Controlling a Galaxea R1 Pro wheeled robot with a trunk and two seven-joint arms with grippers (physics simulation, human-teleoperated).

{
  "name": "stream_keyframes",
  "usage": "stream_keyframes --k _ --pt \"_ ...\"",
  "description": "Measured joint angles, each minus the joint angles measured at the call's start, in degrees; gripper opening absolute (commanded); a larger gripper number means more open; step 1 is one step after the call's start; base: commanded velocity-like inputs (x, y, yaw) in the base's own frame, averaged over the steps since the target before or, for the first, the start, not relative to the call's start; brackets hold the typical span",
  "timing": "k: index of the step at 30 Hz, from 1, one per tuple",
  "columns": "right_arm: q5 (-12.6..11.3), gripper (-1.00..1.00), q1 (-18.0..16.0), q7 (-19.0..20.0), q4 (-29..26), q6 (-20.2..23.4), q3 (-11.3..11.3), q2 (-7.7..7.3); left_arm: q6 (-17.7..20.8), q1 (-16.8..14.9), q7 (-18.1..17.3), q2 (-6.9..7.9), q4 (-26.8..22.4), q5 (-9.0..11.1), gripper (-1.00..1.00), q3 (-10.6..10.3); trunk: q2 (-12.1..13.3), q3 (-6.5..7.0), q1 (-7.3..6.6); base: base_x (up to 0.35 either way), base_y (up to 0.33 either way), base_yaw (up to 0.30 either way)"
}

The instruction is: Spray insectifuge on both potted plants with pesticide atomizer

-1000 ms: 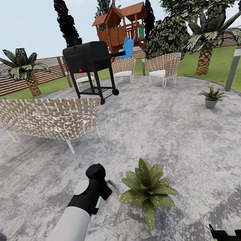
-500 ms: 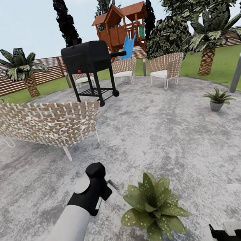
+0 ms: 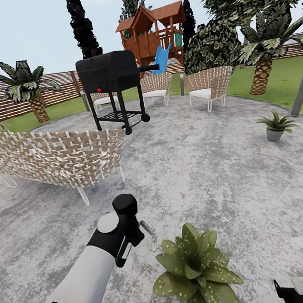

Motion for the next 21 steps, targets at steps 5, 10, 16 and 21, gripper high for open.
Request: stream_keyframes --k 5,10,16,21 --pt "-0.13 1.00 0.10 -0.77 0.00 -0.01 -0.12 -0.39 -0.69 -0.26 -3.63 0.07 -0.02 0.10 -1.00 -0.01 0.00 0.00 0.01 -0.165 0.000 0.000" --pt "-0.08 1.00 0.13 -7.97 -0.02 0.02 -0.10 -0.70 -4.89 0.12 -4.48 0.17 -0.15 -0.31 -1.00 -0.16 0.00 0.00 0.00 -0.016 0.000 0.000" --pt "-0.05 1.00 0.13 -9.07 -0.05 0.08 -0.08 -0.61 -6.41 -0.57 -4.48 -1.41 -0.25 -0.70 -1.00 -3.30 0.00 0.00 0.00 -0.001 0.000 0.000" --pt "-0.05 1.00 0.13 -9.11 -0.06 0.08 -0.07 -0.50 -6.09 -0.12 -4.48 -1.16 -4.69 -0.83 -1.00 -11.03 0.00 0.00 0.00 0.000 0.000 0.000"
